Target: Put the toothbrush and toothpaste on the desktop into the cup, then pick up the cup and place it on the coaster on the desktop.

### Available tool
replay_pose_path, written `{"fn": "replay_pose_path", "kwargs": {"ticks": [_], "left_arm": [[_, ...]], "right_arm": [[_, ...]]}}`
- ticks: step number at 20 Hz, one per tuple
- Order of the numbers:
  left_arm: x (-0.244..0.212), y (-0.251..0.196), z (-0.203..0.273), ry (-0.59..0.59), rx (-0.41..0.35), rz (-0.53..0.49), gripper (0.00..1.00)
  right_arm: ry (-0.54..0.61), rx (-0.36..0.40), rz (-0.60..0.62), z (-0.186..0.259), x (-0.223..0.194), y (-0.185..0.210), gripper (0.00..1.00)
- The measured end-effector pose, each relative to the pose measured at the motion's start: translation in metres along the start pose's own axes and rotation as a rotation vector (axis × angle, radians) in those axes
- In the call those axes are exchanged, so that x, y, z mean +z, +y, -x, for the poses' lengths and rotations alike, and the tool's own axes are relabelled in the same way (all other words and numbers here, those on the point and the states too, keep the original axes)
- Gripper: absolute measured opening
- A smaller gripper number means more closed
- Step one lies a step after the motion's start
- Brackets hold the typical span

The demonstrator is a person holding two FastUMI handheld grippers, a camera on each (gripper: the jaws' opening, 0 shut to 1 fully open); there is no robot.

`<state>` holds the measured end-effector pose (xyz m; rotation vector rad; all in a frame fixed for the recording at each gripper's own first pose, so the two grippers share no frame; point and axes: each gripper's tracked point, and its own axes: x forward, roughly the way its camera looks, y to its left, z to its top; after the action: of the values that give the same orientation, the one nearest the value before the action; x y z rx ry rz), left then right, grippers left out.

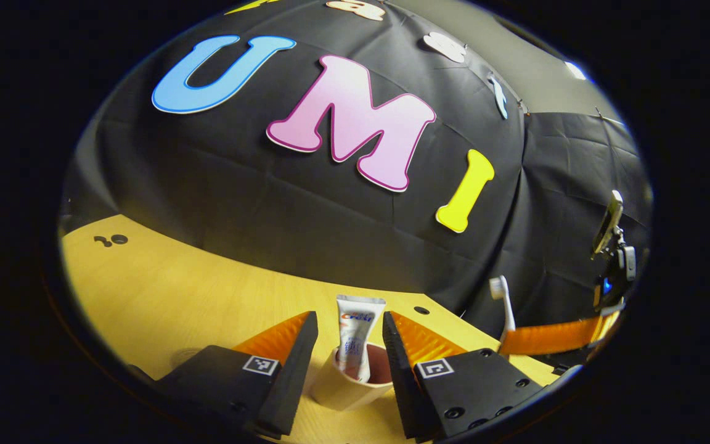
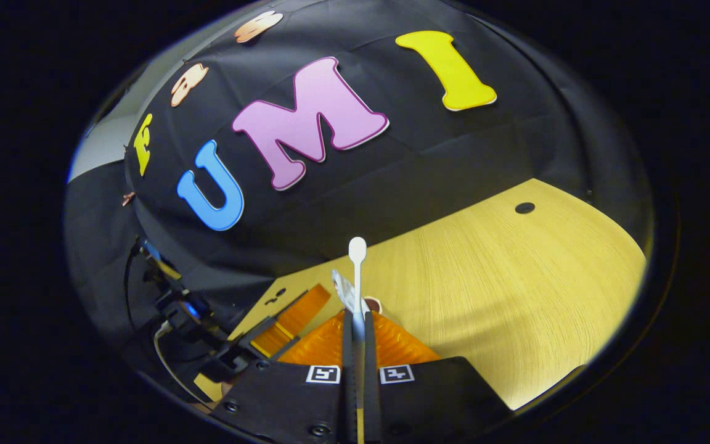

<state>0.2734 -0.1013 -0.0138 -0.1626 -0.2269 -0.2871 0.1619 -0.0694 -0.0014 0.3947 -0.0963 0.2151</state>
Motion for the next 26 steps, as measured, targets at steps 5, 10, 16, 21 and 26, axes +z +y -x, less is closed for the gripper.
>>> {"fn": "replay_pose_path", "kwargs": {"ticks": [5, 10, 16, 21, 26], "left_arm": [[-0.012, 0.012, 0.047, 0.042, 0.033, 0.008, 0.66], [-0.033, 0.025, 0.079, 0.098, 0.082, -0.020, 0.67], [-0.041, 0.029, 0.108, 0.135, 0.097, 0.029, 0.67], [-0.051, 0.045, 0.119, 0.162, 0.116, 0.031, 0.67], [-0.041, 0.053, 0.116, 0.162, 0.148, 0.043, 0.67]], "right_arm": [[-0.111, 0.029, -0.025, -0.045, 0.036, 0.012, 0.08], [-0.173, 0.005, -0.044, -0.083, 0.037, 0.008, 0.08], [-0.158, -0.020, 0.013, -0.102, 0.018, -0.001, 0.08], [-0.116, -0.071, 0.041, -0.103, -0.005, -0.016, 0.08], [-0.070, -0.071, 0.061, -0.097, -0.021, -0.015, 0.11]]}}
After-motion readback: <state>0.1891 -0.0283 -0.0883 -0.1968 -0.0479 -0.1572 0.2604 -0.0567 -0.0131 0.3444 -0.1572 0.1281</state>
